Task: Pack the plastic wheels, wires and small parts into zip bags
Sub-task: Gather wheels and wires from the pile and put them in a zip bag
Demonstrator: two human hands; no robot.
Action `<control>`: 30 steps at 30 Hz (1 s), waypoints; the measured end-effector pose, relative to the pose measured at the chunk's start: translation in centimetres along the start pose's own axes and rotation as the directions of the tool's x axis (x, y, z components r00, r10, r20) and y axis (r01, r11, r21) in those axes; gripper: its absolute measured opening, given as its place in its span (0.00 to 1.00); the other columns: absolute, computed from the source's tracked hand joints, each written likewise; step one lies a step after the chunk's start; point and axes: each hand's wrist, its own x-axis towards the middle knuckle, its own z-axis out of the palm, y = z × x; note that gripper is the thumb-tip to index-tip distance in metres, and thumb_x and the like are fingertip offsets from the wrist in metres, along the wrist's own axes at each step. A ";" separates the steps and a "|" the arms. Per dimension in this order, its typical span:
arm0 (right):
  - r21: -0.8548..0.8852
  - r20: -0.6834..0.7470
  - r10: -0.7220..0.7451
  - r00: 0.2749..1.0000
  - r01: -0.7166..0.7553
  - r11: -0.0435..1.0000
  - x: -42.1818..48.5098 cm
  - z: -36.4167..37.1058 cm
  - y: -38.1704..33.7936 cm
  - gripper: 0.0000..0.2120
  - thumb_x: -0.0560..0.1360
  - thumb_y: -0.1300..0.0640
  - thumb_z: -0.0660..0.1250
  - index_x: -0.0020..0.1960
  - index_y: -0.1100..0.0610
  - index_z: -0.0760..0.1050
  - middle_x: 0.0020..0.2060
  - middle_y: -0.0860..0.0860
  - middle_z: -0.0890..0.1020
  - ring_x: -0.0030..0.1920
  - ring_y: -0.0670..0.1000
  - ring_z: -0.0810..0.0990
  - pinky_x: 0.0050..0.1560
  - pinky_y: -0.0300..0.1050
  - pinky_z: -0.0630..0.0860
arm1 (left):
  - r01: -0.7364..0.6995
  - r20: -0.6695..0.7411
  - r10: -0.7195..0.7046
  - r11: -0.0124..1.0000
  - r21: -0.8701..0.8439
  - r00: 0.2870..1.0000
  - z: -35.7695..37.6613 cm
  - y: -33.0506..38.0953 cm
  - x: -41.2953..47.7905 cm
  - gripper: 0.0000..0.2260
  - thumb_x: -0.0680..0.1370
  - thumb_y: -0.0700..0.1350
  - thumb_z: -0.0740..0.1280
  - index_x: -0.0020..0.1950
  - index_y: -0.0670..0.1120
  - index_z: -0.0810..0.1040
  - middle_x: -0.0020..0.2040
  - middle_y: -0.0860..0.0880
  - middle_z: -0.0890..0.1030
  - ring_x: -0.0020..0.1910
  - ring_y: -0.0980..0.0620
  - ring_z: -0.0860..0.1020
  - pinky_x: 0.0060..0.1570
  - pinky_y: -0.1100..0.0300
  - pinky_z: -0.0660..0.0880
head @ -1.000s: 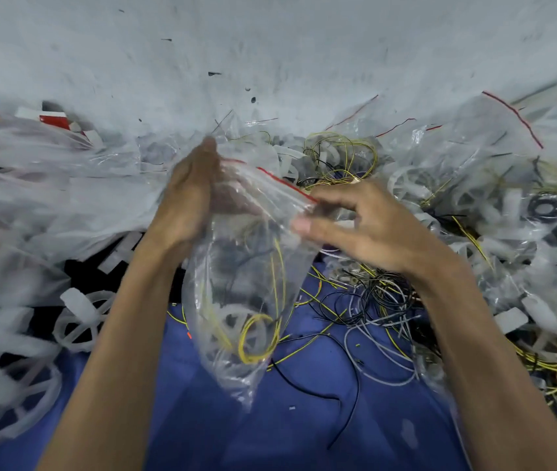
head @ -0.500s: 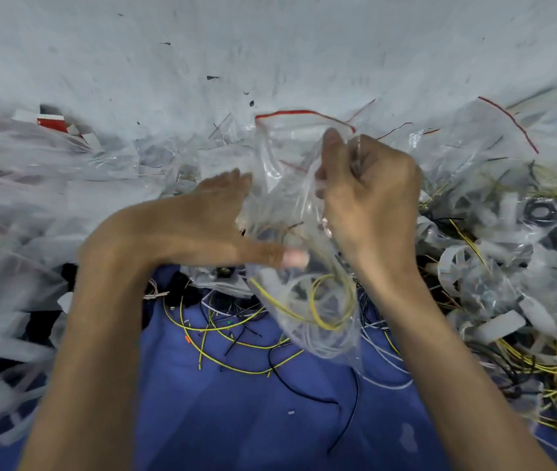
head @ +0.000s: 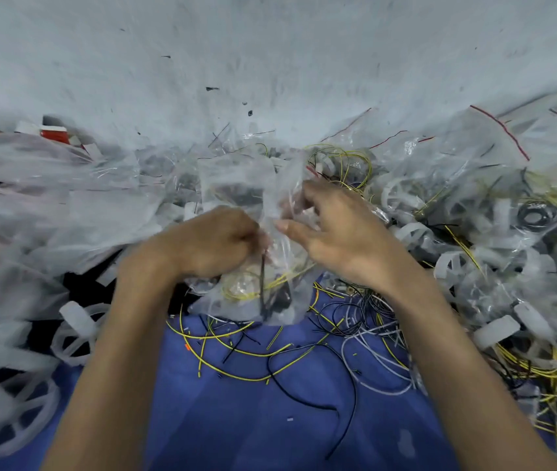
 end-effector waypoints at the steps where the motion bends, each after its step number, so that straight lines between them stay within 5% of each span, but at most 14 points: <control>1: -0.082 -0.052 -0.005 0.999 0.000 0.997 0.0 -0.2 0.3 0.09 0.76 0.54 0.65 0.45 0.59 0.68 0.40 0.53 0.78 0.44 0.54 0.77 0.43 0.47 0.67 | -0.014 -0.028 0.012 0.999 -0.049 1.000 -0.2 -0.6 -0.3 0.14 0.80 0.42 0.61 0.34 0.45 0.71 0.28 0.55 0.70 0.31 0.59 0.69 0.35 0.66 0.64; 4: 0.165 -0.183 0.136 0.974 -0.106 0.981 0.2 -1.2 1.4 0.10 0.77 0.54 0.63 0.41 0.57 0.66 0.22 0.48 0.74 0.21 0.46 0.72 0.23 0.38 0.64 | -0.022 -0.107 -0.005 0.968 -0.249 0.994 -1.1 -2.8 -1.4 0.14 0.80 0.40 0.60 0.33 0.42 0.72 0.28 0.55 0.72 0.29 0.62 0.68 0.33 0.71 0.64; 7: 0.271 -0.129 0.217 0.968 -0.176 0.946 0.4 -1.7 4.0 0.14 0.74 0.48 0.67 0.36 0.54 0.70 0.19 0.47 0.77 0.18 0.43 0.73 0.22 0.31 0.66 | 0.006 -0.101 -0.035 0.960 -0.279 0.994 -1.4 -4.8 -2.2 0.16 0.79 0.46 0.59 0.35 0.39 0.71 0.32 0.50 0.71 0.31 0.59 0.67 0.35 0.70 0.64; 9: 0.167 -0.087 0.253 0.964 -0.236 0.957 0.4 -1.2 6.6 0.13 0.71 0.43 0.69 0.41 0.51 0.73 0.30 0.46 0.82 0.31 0.42 0.79 0.34 0.36 0.74 | 0.076 0.054 -0.066 0.969 -0.235 0.996 -0.7 -5.8 -1.9 0.14 0.79 0.48 0.60 0.36 0.43 0.73 0.33 0.49 0.73 0.33 0.61 0.69 0.38 0.69 0.66; 10: 0.018 -0.079 0.288 0.954 -0.288 0.958 0.3 -0.8 8.0 0.17 0.69 0.41 0.70 0.49 0.52 0.73 0.43 0.49 0.82 0.44 0.45 0.80 0.46 0.42 0.76 | 0.120 0.156 -0.092 0.975 -0.184 0.983 0.0 -6.2 -1.5 0.13 0.79 0.47 0.60 0.37 0.45 0.74 0.34 0.50 0.75 0.34 0.61 0.71 0.41 0.67 0.68; 12: -0.324 0.010 0.415 0.910 -0.390 0.862 0.0 0.1 10.5 0.36 0.66 0.40 0.72 0.67 0.53 0.65 0.66 0.56 0.67 0.67 0.57 0.65 0.65 0.55 0.65 | 0.182 0.316 -0.149 0.980 -0.077 0.937 1.3 -7.1 -0.7 0.10 0.80 0.46 0.61 0.39 0.49 0.74 0.38 0.51 0.76 0.39 0.57 0.75 0.48 0.61 0.71; 13: -0.399 0.056 0.472 0.880 -0.413 0.819 -0.4 0.7 11.3 0.39 0.66 0.40 0.73 0.71 0.52 0.62 0.70 0.56 0.61 0.70 0.58 0.58 0.68 0.57 0.60 | 0.203 0.345 -0.177 0.978 -0.042 0.922 1.9 -7.5 -0.4 0.09 0.80 0.46 0.61 0.40 0.51 0.73 0.41 0.51 0.78 0.43 0.52 0.77 0.51 0.57 0.73; 15: -0.393 0.070 0.515 0.855 -0.451 0.802 -1.0 1.6 12.4 0.31 0.69 0.44 0.71 0.68 0.53 0.67 0.69 0.55 0.64 0.68 0.57 0.62 0.65 0.55 0.64 | 0.244 0.336 -0.221 0.970 -0.026 0.916 2.4 -8.0 0.0 0.05 0.80 0.48 0.61 0.44 0.52 0.74 0.48 0.48 0.79 0.49 0.46 0.78 0.56 0.51 0.73; 19: -0.304 -0.129 0.435 0.891 -0.453 0.838 -1.1 1.8 12.6 0.10 0.76 0.50 0.64 0.46 0.57 0.74 0.47 0.57 0.79 0.48 0.57 0.76 0.45 0.47 0.71 | 0.307 0.303 -0.284 0.951 -0.027 0.910 2.4 -8.5 0.5 0.07 0.78 0.55 0.62 0.53 0.55 0.73 0.56 0.52 0.77 0.56 0.52 0.74 0.62 0.51 0.69; 22: -0.145 -0.319 0.276 0.907 -0.335 0.931 -0.5 0.5 11.4 0.13 0.79 0.52 0.60 0.40 0.59 0.69 0.30 0.51 0.73 0.31 0.54 0.75 0.28 0.37 0.68 | 0.269 0.183 -0.261 0.963 -0.019 0.948 2.0 -7.6 0.9 0.12 0.78 0.54 0.62 0.60 0.52 0.73 0.60 0.50 0.76 0.59 0.52 0.73 0.64 0.53 0.68; 24: 0.059 -0.375 0.285 0.882 -0.284 0.957 0.1 -0.6 10.2 0.16 0.79 0.49 0.58 0.43 0.62 0.70 0.27 0.49 0.71 0.26 0.48 0.72 0.24 0.31 0.65 | 0.184 -0.015 -0.187 0.976 -0.118 0.982 1.8 -6.0 1.3 0.17 0.78 0.56 0.61 0.63 0.50 0.72 0.59 0.53 0.76 0.58 0.56 0.74 0.61 0.61 0.69; 27: 0.433 -0.124 0.388 0.913 -0.302 0.849 0.4 -1.6 8.7 0.33 0.71 0.35 0.63 0.61 0.62 0.67 0.46 0.56 0.81 0.42 0.49 0.79 0.42 0.43 0.75 | -0.069 -0.263 -0.024 0.939 -0.338 0.965 2.1 -1.4 2.2 0.23 0.74 0.63 0.58 0.65 0.55 0.69 0.55 0.60 0.74 0.51 0.70 0.72 0.47 0.75 0.66; 28: 0.519 -0.007 0.401 0.916 -0.339 0.785 0.3 -1.8 8.3 0.43 0.67 0.34 0.68 0.68 0.62 0.60 0.55 0.56 0.80 0.48 0.50 0.79 0.43 0.46 0.76 | -0.125 -0.282 0.004 0.902 -0.413 0.959 2.4 0.1 2.5 0.25 0.73 0.64 0.57 0.67 0.55 0.68 0.54 0.61 0.73 0.51 0.70 0.72 0.46 0.73 0.67; 30: 0.588 0.116 0.372 0.921 -0.366 0.721 0.0 -2.0 7.9 0.52 0.61 0.40 0.75 0.72 0.59 0.49 0.55 0.50 0.80 0.45 0.47 0.82 0.33 0.40 0.76 | -0.155 -0.280 0.020 0.871 -0.467 0.960 3.1 2.2 2.9 0.29 0.71 0.65 0.55 0.68 0.53 0.67 0.52 0.63 0.73 0.49 0.66 0.75 0.46 0.66 0.72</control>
